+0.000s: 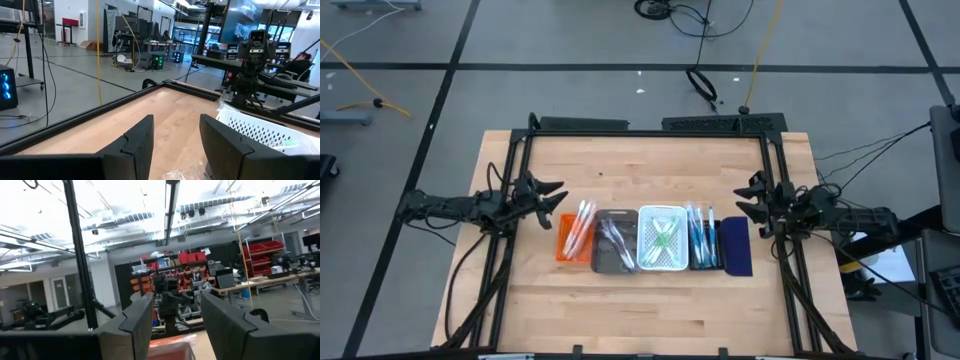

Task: Pick & Place Toothbrushes
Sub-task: Return to Home Position

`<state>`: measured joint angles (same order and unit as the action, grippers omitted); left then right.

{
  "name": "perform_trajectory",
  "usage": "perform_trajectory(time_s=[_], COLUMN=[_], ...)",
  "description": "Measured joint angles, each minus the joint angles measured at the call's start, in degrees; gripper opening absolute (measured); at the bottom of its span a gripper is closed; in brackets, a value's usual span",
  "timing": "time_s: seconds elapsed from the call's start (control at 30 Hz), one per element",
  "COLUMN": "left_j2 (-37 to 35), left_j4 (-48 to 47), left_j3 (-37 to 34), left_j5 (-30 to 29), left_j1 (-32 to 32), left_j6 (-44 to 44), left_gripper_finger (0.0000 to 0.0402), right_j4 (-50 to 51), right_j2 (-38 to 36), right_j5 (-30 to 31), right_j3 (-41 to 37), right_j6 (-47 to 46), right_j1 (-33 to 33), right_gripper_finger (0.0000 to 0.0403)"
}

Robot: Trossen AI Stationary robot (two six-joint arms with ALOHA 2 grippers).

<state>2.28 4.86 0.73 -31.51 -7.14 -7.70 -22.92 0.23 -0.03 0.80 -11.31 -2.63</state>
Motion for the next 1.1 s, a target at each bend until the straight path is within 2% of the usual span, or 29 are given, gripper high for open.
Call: perform_trajectory(time_s=[1.1], left_j2=[0.0], left_j4=[0.1], left_j3=[0.0], left_j5=[0.0], left_j1=[0.0], left_j6=[0.0], left_gripper_finger=[0.0159], right_j4=[1.4], right_j2=[0.3], right_j5=[0.0], right_j3=[0.0], right_j6=[0.0], right_j1=[-0.4], right_gripper_finger=[0.0155])
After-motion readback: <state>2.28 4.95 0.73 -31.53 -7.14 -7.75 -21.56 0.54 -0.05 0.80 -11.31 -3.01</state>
